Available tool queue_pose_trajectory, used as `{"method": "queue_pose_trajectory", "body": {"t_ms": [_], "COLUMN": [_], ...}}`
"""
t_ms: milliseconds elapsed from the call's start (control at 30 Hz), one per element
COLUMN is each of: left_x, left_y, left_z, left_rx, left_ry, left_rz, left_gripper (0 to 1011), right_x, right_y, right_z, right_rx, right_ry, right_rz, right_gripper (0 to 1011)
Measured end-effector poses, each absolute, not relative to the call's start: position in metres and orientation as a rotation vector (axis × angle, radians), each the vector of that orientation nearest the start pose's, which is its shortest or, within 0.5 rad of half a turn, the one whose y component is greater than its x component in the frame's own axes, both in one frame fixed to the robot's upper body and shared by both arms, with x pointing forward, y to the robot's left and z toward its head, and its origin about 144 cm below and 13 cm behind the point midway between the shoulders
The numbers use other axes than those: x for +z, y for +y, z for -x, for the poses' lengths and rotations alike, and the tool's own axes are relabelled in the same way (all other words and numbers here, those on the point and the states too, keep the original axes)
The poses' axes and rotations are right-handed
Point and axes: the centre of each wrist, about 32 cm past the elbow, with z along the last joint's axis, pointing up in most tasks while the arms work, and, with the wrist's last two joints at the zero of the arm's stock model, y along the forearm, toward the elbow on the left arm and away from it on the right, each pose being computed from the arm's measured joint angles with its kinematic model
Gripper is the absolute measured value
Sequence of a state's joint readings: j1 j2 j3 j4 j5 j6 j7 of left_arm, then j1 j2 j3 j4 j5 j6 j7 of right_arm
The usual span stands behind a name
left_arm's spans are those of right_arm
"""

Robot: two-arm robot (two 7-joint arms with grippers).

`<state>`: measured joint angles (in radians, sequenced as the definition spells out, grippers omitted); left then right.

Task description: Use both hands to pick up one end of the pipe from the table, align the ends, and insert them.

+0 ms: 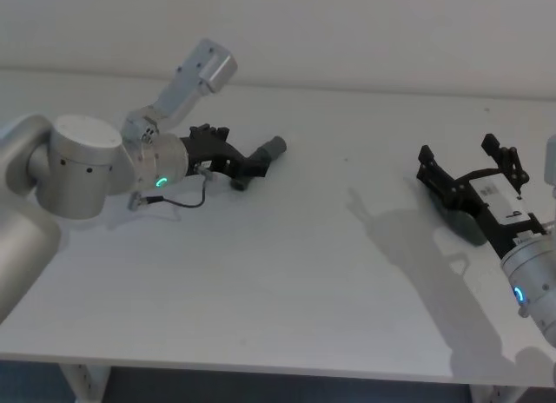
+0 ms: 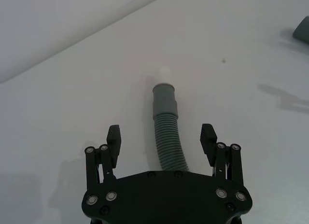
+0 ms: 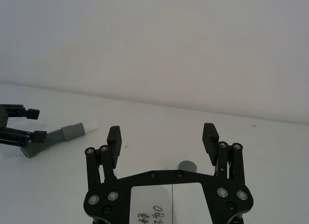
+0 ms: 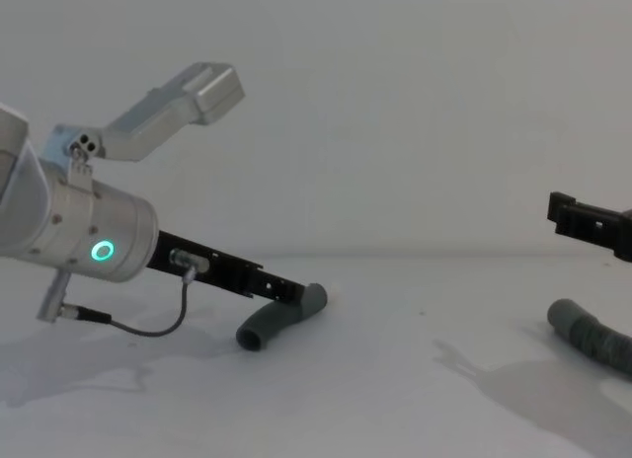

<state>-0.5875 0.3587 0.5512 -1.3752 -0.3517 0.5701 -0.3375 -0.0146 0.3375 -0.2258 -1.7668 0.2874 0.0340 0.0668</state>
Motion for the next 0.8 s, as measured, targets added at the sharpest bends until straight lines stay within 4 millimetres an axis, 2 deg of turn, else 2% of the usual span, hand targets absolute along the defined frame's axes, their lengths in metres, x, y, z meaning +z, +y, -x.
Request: {"method": "queue_pose_trajectory", "body": {"t_ms": [800], "left_x": [1.243], "left_y": [0.188], "left_z": [-0.609], "left_rx": [0.838], "left_ry": [0.048], "left_rz": [-0.515], "left_gripper": [1001], "right_x": [1.189], "right_y": [-0.237], "right_z": [-0.443], "right_rx": [-1.229], "right_ry": [-0.075], "right_rz": [-0.026], "right_gripper": [1001]}}
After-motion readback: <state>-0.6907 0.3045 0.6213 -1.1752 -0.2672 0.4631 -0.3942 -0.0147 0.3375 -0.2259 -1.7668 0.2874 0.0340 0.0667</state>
